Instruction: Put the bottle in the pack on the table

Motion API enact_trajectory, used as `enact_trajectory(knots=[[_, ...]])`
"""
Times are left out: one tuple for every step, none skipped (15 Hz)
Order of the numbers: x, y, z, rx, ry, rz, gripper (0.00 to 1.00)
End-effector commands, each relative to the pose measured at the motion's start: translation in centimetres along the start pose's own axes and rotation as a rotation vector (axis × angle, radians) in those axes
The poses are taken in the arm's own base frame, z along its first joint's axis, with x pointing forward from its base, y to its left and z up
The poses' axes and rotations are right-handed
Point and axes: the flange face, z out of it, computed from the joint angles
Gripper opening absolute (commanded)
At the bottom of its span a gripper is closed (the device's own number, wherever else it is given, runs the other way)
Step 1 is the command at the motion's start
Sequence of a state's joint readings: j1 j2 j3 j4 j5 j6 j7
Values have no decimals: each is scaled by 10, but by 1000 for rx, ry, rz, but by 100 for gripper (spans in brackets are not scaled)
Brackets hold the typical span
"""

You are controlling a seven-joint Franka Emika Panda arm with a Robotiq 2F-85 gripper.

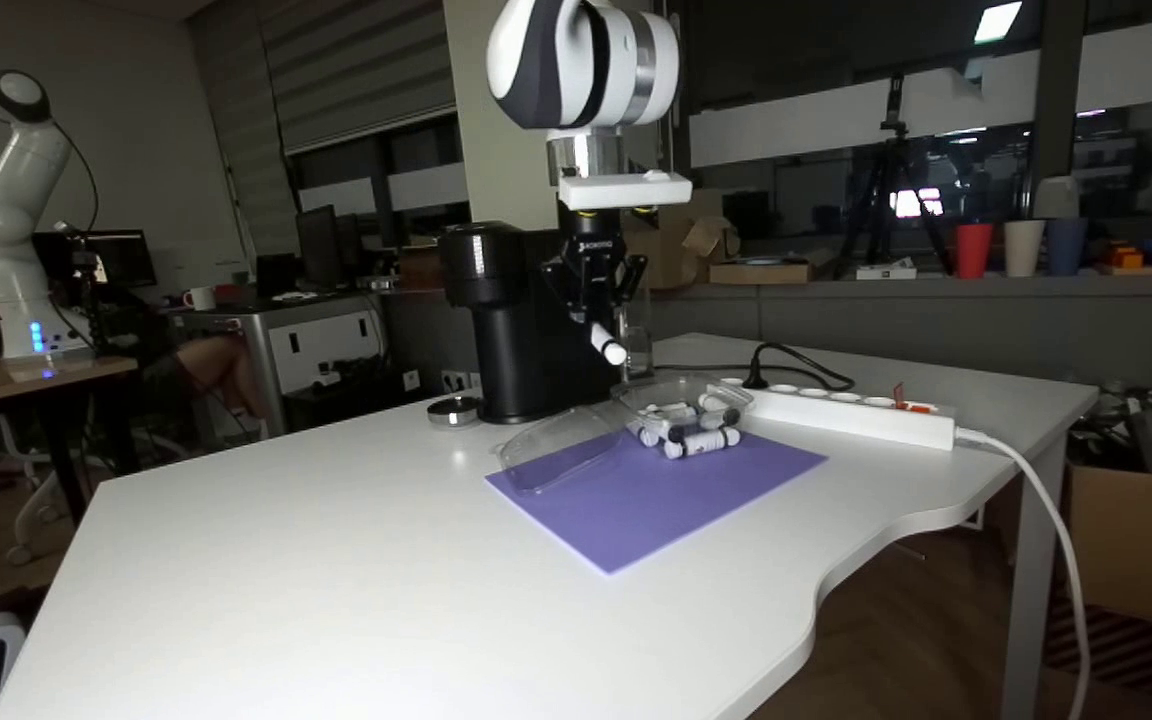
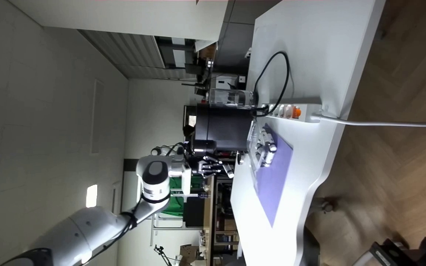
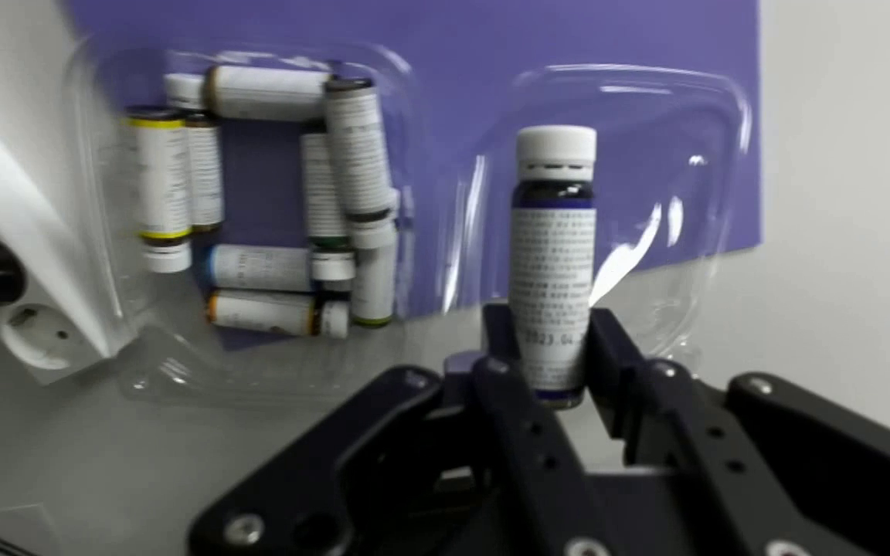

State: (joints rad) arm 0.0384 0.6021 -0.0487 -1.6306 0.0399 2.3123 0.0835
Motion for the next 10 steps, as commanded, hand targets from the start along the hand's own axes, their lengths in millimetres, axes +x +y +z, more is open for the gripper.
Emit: enact_trajectory(knots=[[-3,53,-5,-21,-18,-53,7],[-1,65,-4,-20,-14,-65,7],[1,77,-2,-22,-10,-74,7],[4,87,-1,-29,1,-85,7],[5,94,0,-36,24,-102,7],[9,99,-1,-49,75,-109,7],[12,101,-1,-51,110,-109,7],[15,101,2,-56,138,-111,7],[17,101,5,-57,147,-119,7],[18,99,10,-60,152,-120,7]])
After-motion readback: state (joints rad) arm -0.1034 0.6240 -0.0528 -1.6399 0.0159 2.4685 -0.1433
